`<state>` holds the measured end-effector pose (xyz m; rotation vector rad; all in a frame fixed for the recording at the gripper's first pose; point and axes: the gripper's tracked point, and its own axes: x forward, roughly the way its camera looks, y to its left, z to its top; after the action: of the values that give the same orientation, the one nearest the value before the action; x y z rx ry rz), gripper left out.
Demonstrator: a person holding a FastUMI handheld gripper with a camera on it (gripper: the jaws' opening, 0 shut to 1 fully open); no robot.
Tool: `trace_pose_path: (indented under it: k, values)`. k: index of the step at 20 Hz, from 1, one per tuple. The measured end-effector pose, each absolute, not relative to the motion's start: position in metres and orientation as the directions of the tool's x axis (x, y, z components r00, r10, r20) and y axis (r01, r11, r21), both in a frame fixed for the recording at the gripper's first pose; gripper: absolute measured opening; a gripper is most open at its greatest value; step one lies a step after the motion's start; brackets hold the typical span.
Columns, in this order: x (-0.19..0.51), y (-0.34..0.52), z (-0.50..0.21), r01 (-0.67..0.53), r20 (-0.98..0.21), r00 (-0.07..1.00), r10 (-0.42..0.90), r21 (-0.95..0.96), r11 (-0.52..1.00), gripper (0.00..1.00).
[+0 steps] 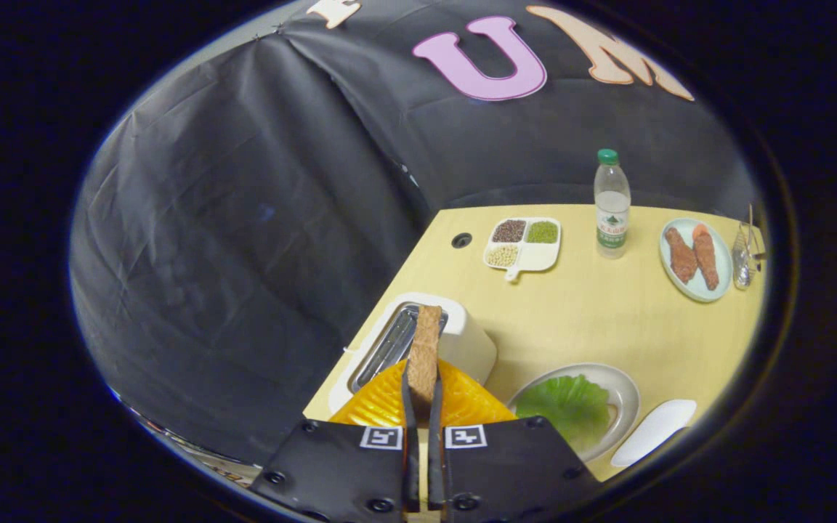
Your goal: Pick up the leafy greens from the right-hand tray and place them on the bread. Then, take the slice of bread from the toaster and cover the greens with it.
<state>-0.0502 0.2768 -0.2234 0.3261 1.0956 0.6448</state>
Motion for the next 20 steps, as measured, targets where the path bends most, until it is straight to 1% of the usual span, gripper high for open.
trace_pose_path:
  k: [5,9,20]
  values:
    - [-0.05,0.256,-0.217,-0.286,-0.69,0.328,0.645,0.579,0.764,0.07]
    - [-0.054,0.237,-0.225,-0.27,-0.693,0.34,0.636,0.576,0.772,0.07]
    - [-0.078,0.18,-0.291,-0.132,-0.752,0.317,0.578,0.568,0.812,0.07]
